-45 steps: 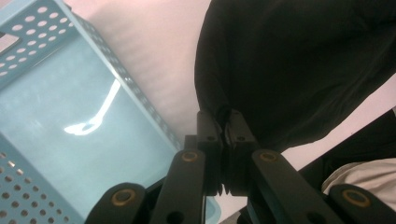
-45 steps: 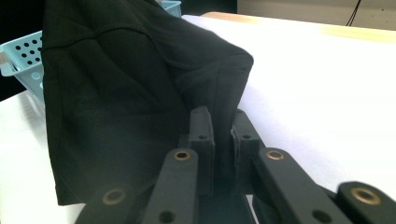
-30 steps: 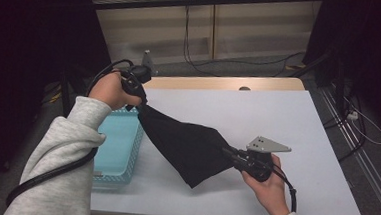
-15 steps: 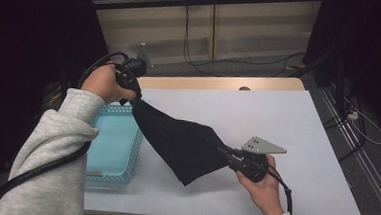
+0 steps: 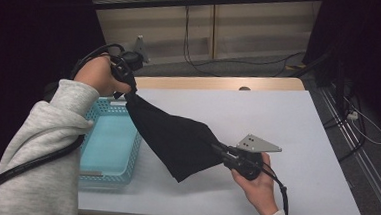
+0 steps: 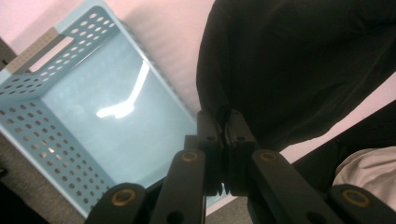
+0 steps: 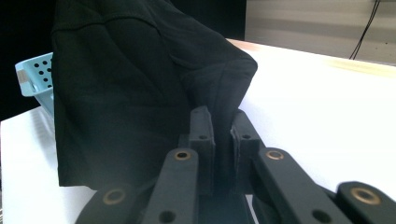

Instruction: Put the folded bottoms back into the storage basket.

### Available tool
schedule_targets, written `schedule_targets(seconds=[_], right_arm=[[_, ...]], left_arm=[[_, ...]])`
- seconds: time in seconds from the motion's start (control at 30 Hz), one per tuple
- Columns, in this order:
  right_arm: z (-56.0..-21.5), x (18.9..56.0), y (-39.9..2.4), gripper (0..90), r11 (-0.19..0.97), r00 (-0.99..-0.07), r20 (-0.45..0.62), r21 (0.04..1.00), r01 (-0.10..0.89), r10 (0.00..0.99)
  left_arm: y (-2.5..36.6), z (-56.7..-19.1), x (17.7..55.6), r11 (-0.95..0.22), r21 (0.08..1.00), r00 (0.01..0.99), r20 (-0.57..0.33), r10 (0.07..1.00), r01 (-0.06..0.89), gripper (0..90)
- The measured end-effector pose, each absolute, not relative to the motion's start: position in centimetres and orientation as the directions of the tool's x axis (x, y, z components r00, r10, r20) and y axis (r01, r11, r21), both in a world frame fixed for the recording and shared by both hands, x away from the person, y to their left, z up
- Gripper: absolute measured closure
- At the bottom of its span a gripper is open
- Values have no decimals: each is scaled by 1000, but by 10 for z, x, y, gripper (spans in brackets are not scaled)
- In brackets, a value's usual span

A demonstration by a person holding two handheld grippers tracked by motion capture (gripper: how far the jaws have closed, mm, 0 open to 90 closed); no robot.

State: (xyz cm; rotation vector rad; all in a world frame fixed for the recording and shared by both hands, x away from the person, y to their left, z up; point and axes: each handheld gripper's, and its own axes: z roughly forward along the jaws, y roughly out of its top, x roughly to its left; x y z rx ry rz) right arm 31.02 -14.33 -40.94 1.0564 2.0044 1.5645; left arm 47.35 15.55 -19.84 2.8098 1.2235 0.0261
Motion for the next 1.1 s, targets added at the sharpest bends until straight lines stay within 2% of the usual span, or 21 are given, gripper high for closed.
schedule_targets(seconds=[1.1], right_arm=[[-390, 324, -89, 825, 81, -706, 138, 960, 267, 694]], left_arm=[[204, -153, 469, -629, 105, 627, 50, 777, 771, 869]])
